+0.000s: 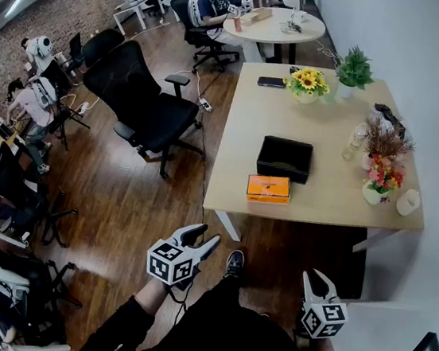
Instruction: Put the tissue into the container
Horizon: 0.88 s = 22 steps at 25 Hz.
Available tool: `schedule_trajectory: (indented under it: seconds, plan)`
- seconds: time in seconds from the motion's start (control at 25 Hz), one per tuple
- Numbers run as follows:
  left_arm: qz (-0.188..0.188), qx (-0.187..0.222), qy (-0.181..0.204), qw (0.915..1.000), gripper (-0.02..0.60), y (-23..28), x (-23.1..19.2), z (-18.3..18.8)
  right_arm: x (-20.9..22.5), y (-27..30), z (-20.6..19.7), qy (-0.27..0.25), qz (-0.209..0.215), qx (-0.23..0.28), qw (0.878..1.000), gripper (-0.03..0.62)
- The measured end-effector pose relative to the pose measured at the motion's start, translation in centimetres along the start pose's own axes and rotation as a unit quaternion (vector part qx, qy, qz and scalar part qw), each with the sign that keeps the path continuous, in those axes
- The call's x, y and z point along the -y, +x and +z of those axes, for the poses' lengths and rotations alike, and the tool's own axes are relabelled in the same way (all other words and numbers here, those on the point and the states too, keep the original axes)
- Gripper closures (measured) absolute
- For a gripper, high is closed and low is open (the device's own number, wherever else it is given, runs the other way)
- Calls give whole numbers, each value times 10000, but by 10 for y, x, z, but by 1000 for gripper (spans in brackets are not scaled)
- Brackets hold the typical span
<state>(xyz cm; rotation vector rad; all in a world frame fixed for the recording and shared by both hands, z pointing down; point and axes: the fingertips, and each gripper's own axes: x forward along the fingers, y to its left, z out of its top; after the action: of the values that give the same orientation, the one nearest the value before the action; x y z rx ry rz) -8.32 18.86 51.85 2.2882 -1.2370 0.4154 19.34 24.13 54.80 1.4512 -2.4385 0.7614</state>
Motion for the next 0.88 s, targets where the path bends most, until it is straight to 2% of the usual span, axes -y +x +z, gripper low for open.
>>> schedule_trajectory:
  seconds: [0.2, 0.32, 0.48, 0.68, 0.88]
  plan:
    - [-144, -16, 57, 9999, 391, 61, -76, 43, -9, 94, 36, -158, -168, 22, 9997, 531]
    - [-312, -188, 20, 9993, 362, 99, -100, 55, -8, 134, 55, -239, -335, -164, 9990, 519]
    - [-662, -537, -216, 9961, 299, 146, -116, 53, 3, 183, 64, -310, -596, -511, 9964, 481]
    - [-1131, -1024, -787, 9851, 298, 184, -124, 34, 15, 233, 62, -132, -675, -962, 9930, 420]
    - [-1311, -1419, -965, 9764, 298, 205, -121, 22, 28, 273, 57, 39, -550, -1449, 9879, 413]
